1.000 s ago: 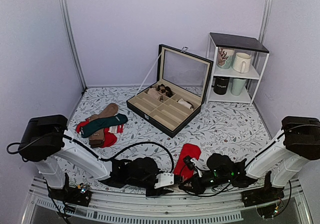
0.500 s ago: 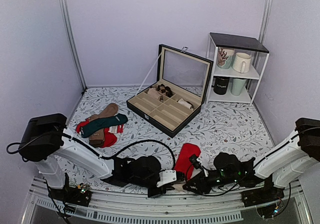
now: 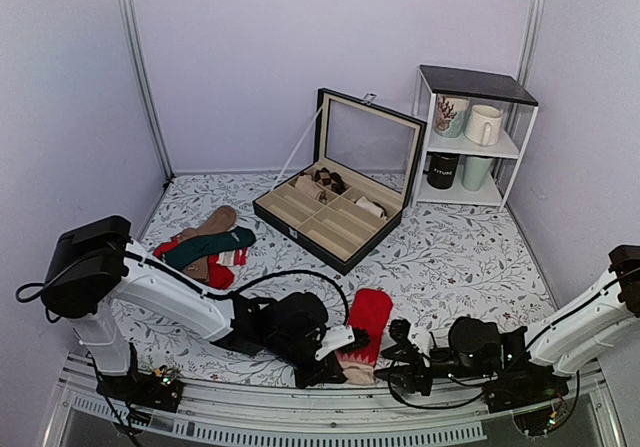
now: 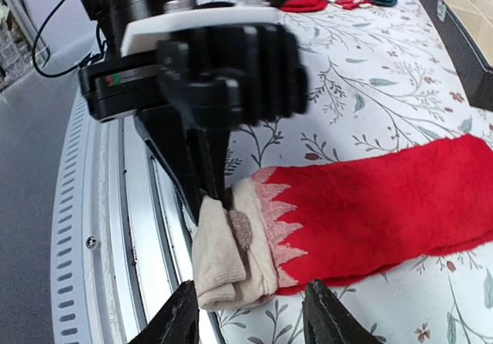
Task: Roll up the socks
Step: Roll the sock at the center of the board.
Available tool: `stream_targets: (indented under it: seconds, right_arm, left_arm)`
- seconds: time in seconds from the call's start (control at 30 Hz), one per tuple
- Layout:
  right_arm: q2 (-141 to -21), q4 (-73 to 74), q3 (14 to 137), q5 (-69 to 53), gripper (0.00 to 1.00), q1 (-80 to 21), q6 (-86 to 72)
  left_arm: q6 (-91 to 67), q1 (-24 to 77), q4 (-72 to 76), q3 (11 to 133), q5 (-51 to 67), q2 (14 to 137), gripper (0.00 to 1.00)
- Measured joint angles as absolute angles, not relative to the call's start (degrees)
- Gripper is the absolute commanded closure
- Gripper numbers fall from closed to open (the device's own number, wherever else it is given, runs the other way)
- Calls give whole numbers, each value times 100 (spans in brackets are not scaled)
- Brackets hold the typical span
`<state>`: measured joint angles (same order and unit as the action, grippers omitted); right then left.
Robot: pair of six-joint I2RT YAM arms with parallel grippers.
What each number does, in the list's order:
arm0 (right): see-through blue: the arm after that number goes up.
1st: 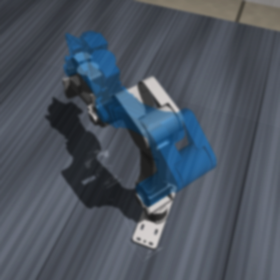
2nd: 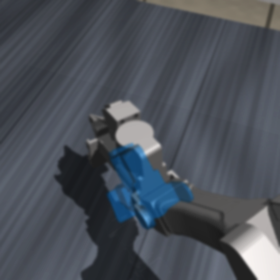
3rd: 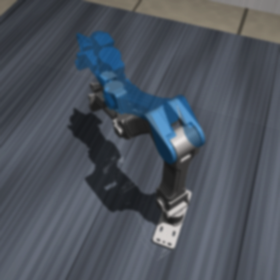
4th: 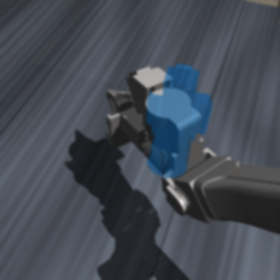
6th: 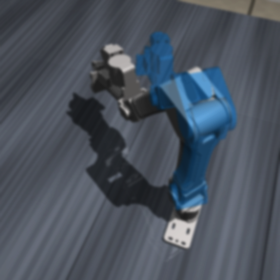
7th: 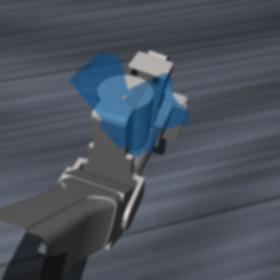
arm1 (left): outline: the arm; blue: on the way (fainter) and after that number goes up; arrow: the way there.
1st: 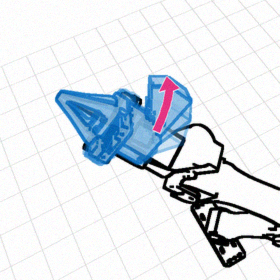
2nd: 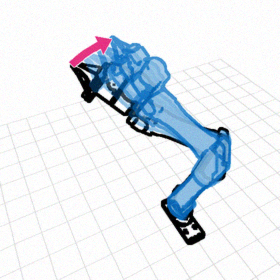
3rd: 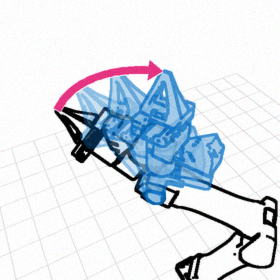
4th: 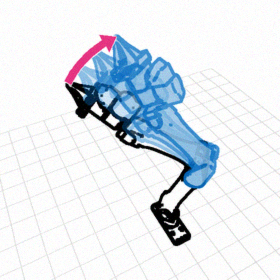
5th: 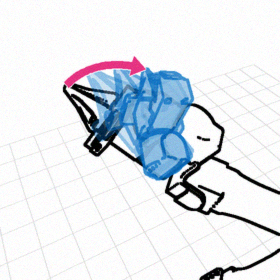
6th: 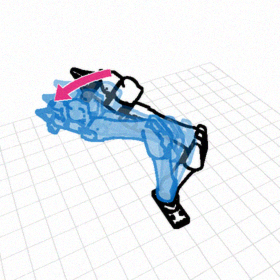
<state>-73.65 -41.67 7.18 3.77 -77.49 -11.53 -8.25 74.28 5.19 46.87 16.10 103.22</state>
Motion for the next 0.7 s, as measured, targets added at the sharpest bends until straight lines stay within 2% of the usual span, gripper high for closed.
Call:
stream_targets:
  seconds: [0.43, 0.7]
  right_arm:
    - [-8768, -4871, 1313, 270, 52, -8193, -526]
    - [-8967, -5019, 1354, 248, 55, -8326, -626]
  left_arm:
    - [-956, 7179, 480, 4788, 2241, 10481, 100]
    - [-972, 7153, 504, 4788, 2333, 10503, 100]
